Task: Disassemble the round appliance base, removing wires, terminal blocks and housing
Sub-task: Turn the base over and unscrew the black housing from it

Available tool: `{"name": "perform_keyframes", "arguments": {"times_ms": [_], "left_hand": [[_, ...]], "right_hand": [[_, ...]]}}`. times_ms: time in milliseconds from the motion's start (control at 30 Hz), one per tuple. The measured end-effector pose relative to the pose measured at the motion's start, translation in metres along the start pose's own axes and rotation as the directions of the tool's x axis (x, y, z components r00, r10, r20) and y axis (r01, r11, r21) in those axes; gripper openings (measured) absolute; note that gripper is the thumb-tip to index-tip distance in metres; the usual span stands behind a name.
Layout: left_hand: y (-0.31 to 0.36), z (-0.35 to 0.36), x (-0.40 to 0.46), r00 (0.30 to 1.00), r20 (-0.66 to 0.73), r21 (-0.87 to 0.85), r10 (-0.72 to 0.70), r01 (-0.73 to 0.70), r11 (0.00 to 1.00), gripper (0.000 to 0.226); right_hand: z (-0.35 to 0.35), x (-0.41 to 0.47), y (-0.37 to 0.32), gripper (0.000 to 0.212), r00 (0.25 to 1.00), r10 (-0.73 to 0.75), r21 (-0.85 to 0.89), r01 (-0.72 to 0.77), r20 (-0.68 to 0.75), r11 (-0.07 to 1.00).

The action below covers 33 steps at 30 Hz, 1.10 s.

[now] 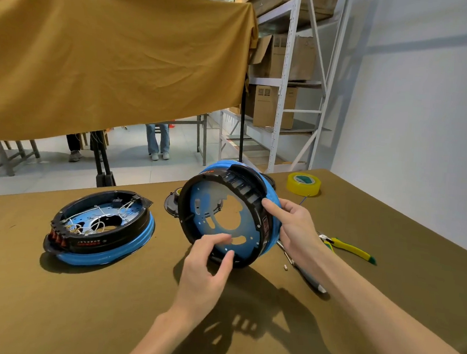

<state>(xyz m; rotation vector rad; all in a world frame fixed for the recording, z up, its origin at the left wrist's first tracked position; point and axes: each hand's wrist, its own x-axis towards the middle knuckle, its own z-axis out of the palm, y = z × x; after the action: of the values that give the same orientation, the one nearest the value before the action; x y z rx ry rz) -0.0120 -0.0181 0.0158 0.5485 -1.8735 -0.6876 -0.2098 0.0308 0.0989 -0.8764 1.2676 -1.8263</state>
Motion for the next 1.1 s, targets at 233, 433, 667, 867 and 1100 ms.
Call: {"name": "perform_keyframes", "arguments": {"times_ms": [233,433,667,867,1100], "left_hand": [[0.023,0.029,0.012,1.0,0.03,-0.08,0.005,-0.002,0.997,0.049],[0.03,0.041,0.016,0.991,-0.077,-0.181,-0.111,0.096,0.979,0.057],[0.023,0.019,0.026,0.978,-0.14,-0.278,-0.154,0.11,0.954,0.047],[0.033,-0.004,0.04,0.981,-0.121,-0.298,-0.153,0.111,0.948,0.054],[0.033,-0.031,0.057,0.963,-0.105,-0.153,-0.247,0.229,0.961,0.083]], "right_hand": [[0.003,-0.005,-0.001,0.033,0.994,0.07,0.027,-0.069,-0.078,0.997],[0.015,-0.006,0.005,0.025,0.977,-0.021,-0.14,-0.009,-0.21,0.99],[0.013,-0.01,-0.015,0.009,0.995,-0.096,-0.396,0.09,0.005,0.914],[0.039,-0.006,-0.033,0.02,0.989,-0.098,-0.336,0.13,0.11,0.933],[0.079,0.004,-0.041,0.029,0.988,-0.063,-0.23,0.094,0.14,0.969]]}}
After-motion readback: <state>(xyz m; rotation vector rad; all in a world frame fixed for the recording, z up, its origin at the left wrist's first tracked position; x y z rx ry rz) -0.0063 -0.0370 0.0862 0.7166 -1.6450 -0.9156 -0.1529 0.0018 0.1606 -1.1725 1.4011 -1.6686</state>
